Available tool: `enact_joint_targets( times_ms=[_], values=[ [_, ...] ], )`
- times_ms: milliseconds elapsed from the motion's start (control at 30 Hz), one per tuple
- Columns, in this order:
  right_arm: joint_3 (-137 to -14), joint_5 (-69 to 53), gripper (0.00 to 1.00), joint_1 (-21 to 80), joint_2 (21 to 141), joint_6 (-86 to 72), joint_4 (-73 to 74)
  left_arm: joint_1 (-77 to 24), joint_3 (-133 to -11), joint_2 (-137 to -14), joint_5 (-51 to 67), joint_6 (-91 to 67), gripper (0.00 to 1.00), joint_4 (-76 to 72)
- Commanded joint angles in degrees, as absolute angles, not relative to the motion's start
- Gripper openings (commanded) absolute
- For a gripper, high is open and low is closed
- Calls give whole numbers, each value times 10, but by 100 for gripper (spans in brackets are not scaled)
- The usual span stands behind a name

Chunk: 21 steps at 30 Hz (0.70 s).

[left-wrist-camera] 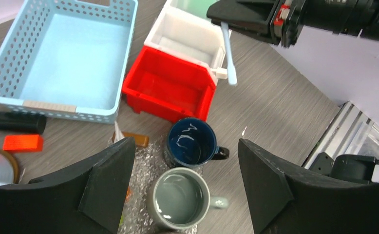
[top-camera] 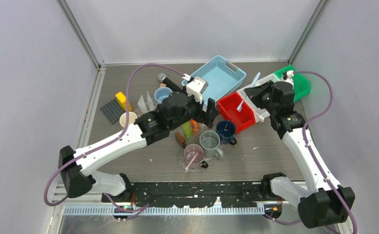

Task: Prepare toiletry sets of a toothbrush and toothpaste on the tray
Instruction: Pick up the toothbrush from the storage box.

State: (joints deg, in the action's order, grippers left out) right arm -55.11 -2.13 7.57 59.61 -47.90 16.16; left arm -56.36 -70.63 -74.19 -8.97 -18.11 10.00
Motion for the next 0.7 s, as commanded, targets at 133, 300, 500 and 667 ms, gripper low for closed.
enact_joint_targets(
  times_ms=[133, 300, 500, 667],
  values=[
    [-481, -3, 1, 110, 541, -637, 61, -588, -742, -809, -120, -187, 77, 3],
    [-459, 32, 1, 136, 533, -668, 54, -602, -771, -856, -131, -185, 73, 3],
    [-442, 36, 1, 157, 528, -690, 55, -617, -798, -895, -144, -189, 70, 16],
    [-435, 40, 1, 167, 517, -692, 52, -620, -805, -910, -163, -198, 63, 18]
  ],
)
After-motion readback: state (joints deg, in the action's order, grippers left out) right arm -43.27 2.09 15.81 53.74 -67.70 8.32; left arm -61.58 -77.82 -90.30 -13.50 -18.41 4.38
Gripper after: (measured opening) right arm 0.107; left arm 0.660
